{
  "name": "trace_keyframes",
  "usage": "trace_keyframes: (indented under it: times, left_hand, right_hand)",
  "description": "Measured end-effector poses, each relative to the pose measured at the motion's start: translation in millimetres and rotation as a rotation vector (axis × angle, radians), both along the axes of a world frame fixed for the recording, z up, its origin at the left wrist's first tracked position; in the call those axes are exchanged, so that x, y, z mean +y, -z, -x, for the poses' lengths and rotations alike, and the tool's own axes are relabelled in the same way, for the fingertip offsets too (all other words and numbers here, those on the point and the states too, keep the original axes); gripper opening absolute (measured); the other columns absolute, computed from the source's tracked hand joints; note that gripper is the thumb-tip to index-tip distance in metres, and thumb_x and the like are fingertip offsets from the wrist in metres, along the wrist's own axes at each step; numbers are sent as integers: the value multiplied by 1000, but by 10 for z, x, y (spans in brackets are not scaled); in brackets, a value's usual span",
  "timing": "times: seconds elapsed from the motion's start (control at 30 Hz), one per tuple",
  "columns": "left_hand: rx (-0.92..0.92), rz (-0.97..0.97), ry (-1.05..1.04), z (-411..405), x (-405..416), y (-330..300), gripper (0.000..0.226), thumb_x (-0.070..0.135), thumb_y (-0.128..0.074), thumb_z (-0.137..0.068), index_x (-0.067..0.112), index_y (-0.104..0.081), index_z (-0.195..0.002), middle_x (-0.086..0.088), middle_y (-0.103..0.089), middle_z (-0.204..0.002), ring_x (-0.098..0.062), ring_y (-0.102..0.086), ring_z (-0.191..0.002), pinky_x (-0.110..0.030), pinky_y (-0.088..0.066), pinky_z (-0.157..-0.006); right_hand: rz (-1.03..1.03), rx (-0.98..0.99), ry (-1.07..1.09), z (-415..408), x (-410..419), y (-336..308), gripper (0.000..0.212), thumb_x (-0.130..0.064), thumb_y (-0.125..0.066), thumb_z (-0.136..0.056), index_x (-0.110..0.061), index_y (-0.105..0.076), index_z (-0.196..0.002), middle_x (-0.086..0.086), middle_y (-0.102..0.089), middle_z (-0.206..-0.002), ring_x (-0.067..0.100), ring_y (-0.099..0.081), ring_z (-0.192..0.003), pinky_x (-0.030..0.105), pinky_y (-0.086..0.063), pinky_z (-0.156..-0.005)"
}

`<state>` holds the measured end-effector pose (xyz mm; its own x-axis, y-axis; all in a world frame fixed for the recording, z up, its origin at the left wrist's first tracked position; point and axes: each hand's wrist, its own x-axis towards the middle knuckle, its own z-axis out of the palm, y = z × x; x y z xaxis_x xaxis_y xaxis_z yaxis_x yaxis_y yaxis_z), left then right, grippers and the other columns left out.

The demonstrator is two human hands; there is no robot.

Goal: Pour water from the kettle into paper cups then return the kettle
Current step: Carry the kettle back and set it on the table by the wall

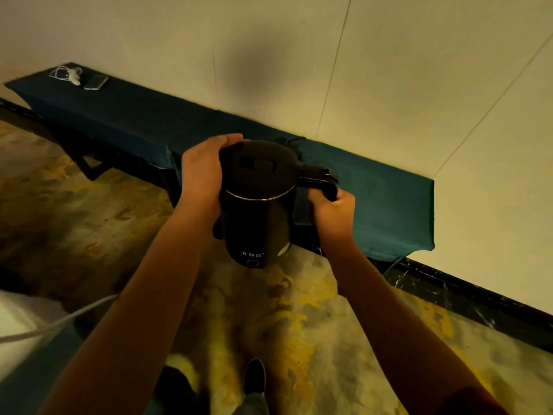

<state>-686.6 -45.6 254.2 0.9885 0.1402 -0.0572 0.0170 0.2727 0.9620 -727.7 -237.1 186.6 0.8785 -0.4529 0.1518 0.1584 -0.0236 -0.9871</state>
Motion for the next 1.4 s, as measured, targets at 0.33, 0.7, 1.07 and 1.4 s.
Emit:
trace_keyframes:
  times: [0.33, 0.7, 1.07, 1.4]
  left_hand:
    - [2, -51, 76, -1534, -495, -181, 27, 24, -56, -83, 20, -82, -89, -3, -79, -94, -21, -74, -92, -35, -60, -83]
    - [23, -71, 89, -2820, -1097, -27, 29, 26, -53, -86, 24, -82, -90, 1, -79, -91, -16, -75, -85, -28, -60, -70]
    - [-10, -101, 116, -3987, -1395, 206, 30, 29, -55, -81, 21, -81, -91, -4, -79, -97, -23, -74, -95, -44, -59, -87]
    - [-66, -74, 246, -5226, -1410, 643, 20, 24, -60, -84, 19, -80, -85, -5, -78, -91, -20, -74, -89, -25, -58, -71]
  right_hand:
    - [-43, 76, 142, -1262, -397, -133, 24, -18, -63, -70, -19, -47, -52, 9, -39, -55, 18, -37, -52, 36, -31, -54]
    - [-43, 53, 110, -2570, -1040, 84, 46, 3, -65, -85, -27, -52, -53, -3, -46, -53, 16, -43, -52, 33, -37, -56]
    - [14, 76, 136, -3633, -1354, 285, 33, 2, -66, -93, -17, -59, -66, 4, -54, -61, 23, -51, -61, 32, -45, -59]
    - [-57, 197, 335, -4668, -1205, 675, 31, 6, -62, -89, -11, -55, -64, 10, -48, -61, 16, -48, -54, 27, -42, -51]
